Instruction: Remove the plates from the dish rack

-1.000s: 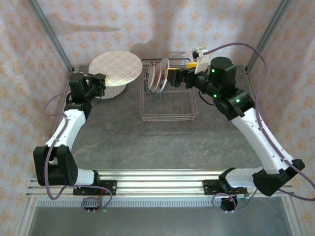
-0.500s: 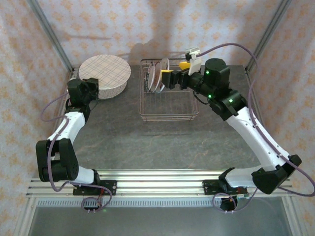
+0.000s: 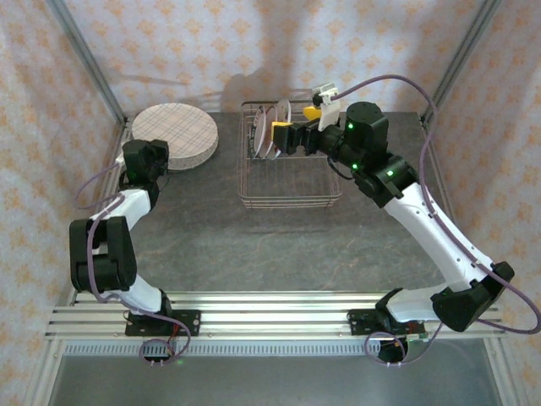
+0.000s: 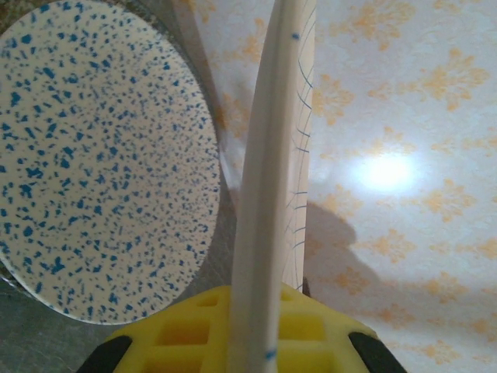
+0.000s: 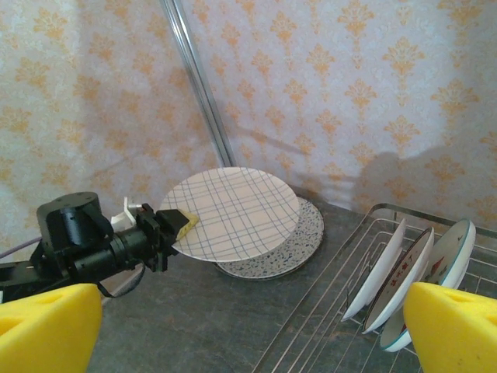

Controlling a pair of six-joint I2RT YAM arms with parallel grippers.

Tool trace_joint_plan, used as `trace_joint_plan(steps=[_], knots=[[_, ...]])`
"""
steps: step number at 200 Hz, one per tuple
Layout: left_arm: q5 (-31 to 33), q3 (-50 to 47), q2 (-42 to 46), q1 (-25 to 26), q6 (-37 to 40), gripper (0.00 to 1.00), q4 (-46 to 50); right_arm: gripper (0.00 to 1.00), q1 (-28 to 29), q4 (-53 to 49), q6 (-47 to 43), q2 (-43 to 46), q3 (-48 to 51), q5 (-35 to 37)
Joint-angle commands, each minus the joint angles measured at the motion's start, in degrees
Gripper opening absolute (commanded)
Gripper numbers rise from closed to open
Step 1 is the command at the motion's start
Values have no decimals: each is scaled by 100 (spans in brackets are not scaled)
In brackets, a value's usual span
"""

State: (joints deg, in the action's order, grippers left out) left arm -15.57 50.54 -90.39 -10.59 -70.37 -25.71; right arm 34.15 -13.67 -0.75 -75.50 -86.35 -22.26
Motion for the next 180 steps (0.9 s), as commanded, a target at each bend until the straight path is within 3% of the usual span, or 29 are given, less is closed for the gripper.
trace_joint_plan(steps=[1,180], knots=[[78,158,-210,-101,136,0,-638,99,30,173,-54,36,2,66],[-554,1099,-1708,-437,358,0,-666,99,30,-111,76,-105,-167,153]])
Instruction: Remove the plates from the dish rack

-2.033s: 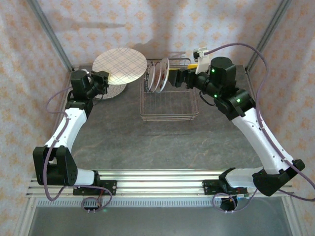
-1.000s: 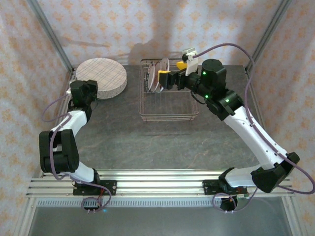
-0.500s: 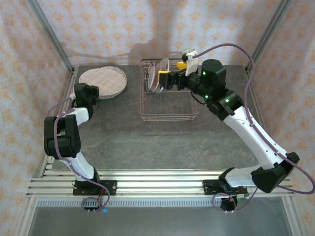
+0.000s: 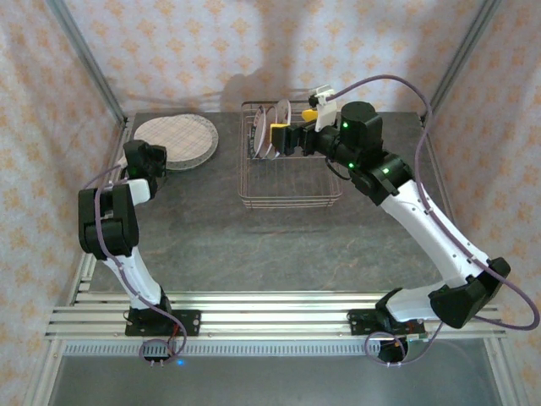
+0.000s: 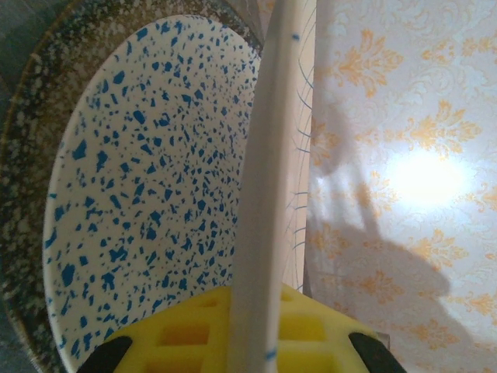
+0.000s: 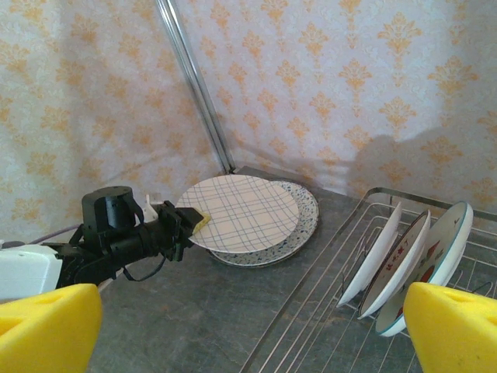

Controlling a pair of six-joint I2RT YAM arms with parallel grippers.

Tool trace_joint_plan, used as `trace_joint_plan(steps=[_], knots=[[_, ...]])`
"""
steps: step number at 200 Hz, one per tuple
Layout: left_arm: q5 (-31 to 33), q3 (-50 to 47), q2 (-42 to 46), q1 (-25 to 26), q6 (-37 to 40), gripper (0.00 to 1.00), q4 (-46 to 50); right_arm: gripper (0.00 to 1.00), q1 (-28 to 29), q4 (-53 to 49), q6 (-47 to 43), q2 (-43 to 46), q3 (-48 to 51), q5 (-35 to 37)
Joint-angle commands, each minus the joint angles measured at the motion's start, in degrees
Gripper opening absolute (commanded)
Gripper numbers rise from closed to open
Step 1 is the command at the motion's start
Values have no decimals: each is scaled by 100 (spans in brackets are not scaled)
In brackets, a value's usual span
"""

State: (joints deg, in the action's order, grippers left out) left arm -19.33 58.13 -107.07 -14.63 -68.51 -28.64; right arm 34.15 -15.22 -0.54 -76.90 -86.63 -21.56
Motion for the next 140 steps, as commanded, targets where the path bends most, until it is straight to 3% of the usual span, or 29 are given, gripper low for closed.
trace_joint_plan(steps=[1,140], knots=[[-177,340,-46,-32,167,0,-372,99,30,45,58,39,-141,82],[-436,757,-716,-74,145,0,-371,99,30,-103,95,27,-235,73]])
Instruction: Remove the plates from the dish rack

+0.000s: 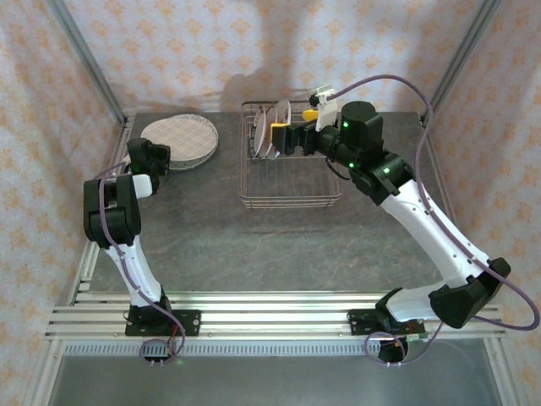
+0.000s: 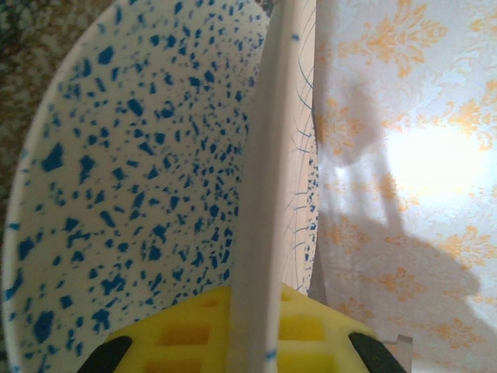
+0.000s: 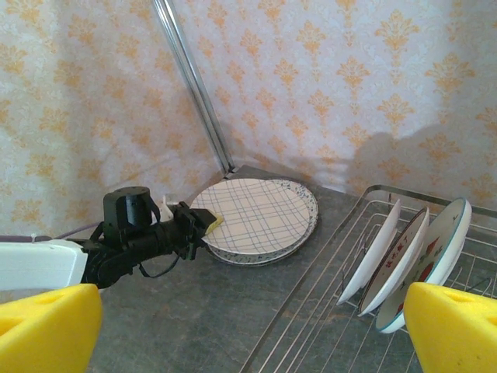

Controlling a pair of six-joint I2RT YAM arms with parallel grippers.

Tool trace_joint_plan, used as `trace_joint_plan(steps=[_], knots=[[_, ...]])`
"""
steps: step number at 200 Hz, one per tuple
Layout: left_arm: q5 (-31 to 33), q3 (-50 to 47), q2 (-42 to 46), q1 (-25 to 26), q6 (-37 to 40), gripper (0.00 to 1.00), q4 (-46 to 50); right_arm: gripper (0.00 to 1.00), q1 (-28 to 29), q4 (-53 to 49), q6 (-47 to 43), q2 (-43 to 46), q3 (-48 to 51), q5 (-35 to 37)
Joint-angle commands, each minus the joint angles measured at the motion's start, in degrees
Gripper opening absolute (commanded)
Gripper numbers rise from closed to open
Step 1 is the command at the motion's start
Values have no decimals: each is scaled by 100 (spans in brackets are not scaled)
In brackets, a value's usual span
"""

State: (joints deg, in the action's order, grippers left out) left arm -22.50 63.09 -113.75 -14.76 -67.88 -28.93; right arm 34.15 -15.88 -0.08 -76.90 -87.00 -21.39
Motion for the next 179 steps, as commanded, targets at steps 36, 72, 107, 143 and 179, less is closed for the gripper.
trace_joint_plan(steps=[36,72,107,143,179], knots=[[-217,344,-131,-70,95,0,-296,99,31,-73,60,42,-199,47],[-267,395,-160,-79,117,0,-234,99,30,-104,45,46,-221,51],[-349,422,-172,-88,165,0,-137,99,30,-151,65,52,-240,56],[-413,343,-165,-110,212,3,-111,99,30,-209,60,69,-267,73],[-483,344,-139,-123,246,13,11,99,30,-214,98,94,-249,77]])
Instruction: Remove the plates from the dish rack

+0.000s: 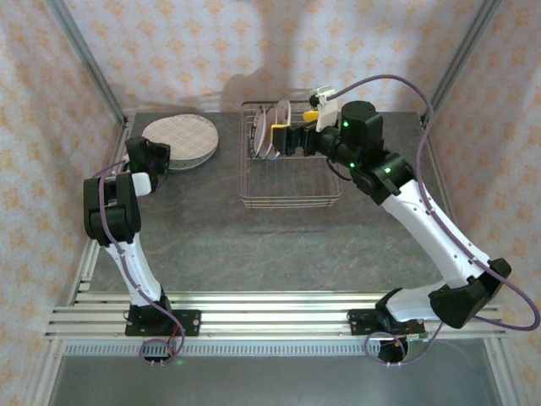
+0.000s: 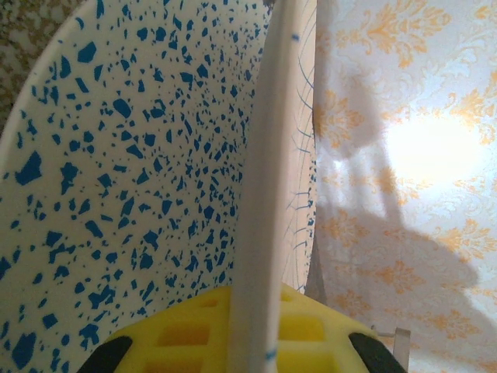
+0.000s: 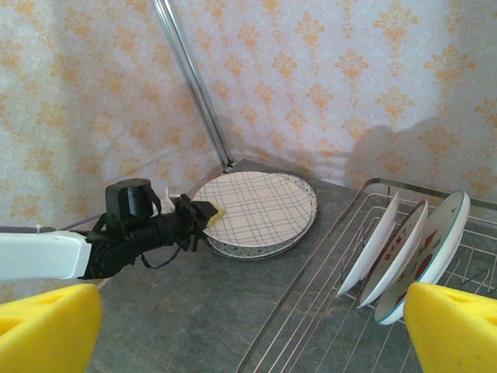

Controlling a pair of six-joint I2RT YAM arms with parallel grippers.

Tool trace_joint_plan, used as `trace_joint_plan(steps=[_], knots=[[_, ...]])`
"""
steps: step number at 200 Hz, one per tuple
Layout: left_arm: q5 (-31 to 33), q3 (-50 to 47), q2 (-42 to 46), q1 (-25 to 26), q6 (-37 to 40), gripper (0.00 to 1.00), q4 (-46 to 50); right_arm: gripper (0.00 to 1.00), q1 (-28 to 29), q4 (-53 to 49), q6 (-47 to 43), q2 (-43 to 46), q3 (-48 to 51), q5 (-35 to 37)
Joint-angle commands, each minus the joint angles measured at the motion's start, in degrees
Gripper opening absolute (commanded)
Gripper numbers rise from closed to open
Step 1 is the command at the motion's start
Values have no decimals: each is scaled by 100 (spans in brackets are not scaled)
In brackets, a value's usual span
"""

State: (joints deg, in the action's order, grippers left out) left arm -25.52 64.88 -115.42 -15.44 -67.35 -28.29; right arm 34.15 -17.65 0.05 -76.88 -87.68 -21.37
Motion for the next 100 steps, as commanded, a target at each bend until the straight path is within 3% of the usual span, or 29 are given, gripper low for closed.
trace_joint_plan(steps=[1,44,80,100], knots=[[-182,165,32,-55,195,13,-44,99,30,-37,88,93,-180,73],[-217,216,142,-96,343,22,407,99,30,-68,135,116,-165,115],[-187,370,279,-99,661,50,1062,99,30,-65,175,135,-160,182],[-163,479,305,-108,822,54,1440,99,30,-151,176,103,-211,208]])
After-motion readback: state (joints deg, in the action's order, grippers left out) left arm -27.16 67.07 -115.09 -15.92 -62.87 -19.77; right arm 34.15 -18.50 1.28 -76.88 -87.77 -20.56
